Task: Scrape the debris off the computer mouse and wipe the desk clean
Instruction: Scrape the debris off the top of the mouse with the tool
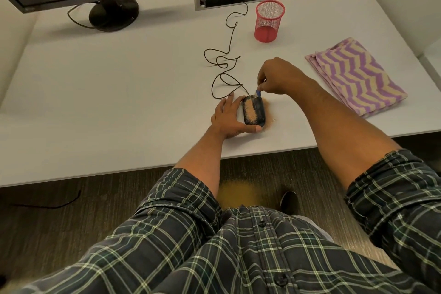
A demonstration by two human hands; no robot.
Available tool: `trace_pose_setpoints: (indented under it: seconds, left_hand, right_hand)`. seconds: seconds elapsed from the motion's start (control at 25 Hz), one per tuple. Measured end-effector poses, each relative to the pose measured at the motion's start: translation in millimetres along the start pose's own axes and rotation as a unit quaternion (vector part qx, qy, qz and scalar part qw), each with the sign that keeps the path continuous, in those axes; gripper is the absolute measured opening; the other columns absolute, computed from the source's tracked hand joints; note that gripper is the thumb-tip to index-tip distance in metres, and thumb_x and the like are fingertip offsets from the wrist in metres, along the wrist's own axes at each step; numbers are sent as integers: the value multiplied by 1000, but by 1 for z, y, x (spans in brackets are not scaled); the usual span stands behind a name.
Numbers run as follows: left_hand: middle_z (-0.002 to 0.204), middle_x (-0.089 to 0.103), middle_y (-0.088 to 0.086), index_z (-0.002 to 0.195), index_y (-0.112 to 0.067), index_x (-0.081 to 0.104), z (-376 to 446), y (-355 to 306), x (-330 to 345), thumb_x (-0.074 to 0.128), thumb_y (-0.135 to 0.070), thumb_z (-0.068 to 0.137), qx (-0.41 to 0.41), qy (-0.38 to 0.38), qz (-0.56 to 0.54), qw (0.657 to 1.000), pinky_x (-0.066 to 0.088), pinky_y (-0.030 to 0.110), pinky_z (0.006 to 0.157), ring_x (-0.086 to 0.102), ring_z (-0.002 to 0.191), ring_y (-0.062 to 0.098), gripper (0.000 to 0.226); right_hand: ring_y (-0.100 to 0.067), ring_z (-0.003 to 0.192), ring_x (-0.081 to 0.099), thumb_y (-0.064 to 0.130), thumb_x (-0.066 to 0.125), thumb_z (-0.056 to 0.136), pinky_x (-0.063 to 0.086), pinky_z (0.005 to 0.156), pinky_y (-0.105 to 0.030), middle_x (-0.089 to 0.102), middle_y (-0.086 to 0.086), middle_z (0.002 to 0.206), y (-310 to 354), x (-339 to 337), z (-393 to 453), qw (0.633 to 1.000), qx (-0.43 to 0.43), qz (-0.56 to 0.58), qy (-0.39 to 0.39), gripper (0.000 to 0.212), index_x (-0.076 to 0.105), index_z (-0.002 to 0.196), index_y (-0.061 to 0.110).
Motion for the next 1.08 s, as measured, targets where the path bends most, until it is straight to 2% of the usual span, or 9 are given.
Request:
trace_pose_setpoints:
  seconds: [0.28, 0.48, 0.56, 0.72, 0.84, 0.96, 1.08]
  left_hand:
    - [168, -11, -9, 158, -42, 8, 1, 0, 1, 78, -73, 64, 2, 4, -1, 1000, 4, 54, 121, -13, 153, 19, 121]
    - [168, -11, -8, 159, -41, 6, 2, 0, 1, 77, -75, 64, 1, 6, 10, 1000, 4, 53, 122, -13, 153, 20, 123]
    - [168, -11, -8, 158, -42, 6, 2, 0, 1, 77, -75, 64, 3, 6, 11, 1000, 5, 52, 122, -13, 153, 20, 122]
    - [168, -11, -9, 158, -42, 7, 2, 0, 0, 77, -74, 64, 4, 3, 8, 1000, 4, 52, 122, -13, 153, 19, 122]
    - [168, -11, -9, 158, -42, 7, 3, 1, 1, 77, -75, 64, 5, 0, 13, 1000, 4, 53, 122, -13, 153, 20, 122]
    - [168, -10, -10, 158, -43, 8, 4, 2, 2, 77, -75, 64, 5, -1, 4, 1000, 5, 54, 121, -13, 153, 20, 121]
    - [168, -11, -11, 157, -44, 7, 4, 3, 2, 77, -75, 62, 3, 1, 3, 1000, 5, 55, 121, -13, 153, 20, 122]
  right_hand:
    - [-20, 83, 65, 22, 76, 85, 51, 70, -31, 75, -6, 95, -7, 0, -3, 1000, -4, 21, -14, 16, 79, 97, 12]
    - [-16, 84, 59, 23, 75, 87, 42, 66, -25, 70, -1, 97, 2, -6, -3, 998, -31, 56, -23, 19, 79, 100, 11]
    - [-17, 86, 61, 24, 75, 86, 46, 68, -28, 72, -2, 101, 6, -4, -4, 998, -41, 39, -13, 18, 79, 100, 12]
    - [-22, 86, 64, 24, 74, 86, 51, 71, -33, 73, -6, 101, 7, -4, -5, 999, -24, 1, -42, 17, 79, 99, 13]
    - [-20, 87, 63, 23, 75, 85, 54, 75, -35, 73, -4, 102, 13, 0, -6, 999, -40, 0, -13, 18, 79, 99, 14]
    - [-21, 86, 64, 22, 75, 84, 50, 70, -32, 73, -5, 100, 11, -6, -5, 999, -31, -13, -34, 16, 79, 98, 14]
    - [-19, 86, 64, 22, 76, 83, 49, 70, -31, 73, -4, 99, 14, -1, -6, 999, -42, -1, -4, 17, 79, 97, 14]
Point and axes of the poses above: each hand's wrist, its own z-axis towards the middle knuckle, its own x-axis out of the palm, y = z × x, the point moved 10 cm from there along z, towards the middle knuckle
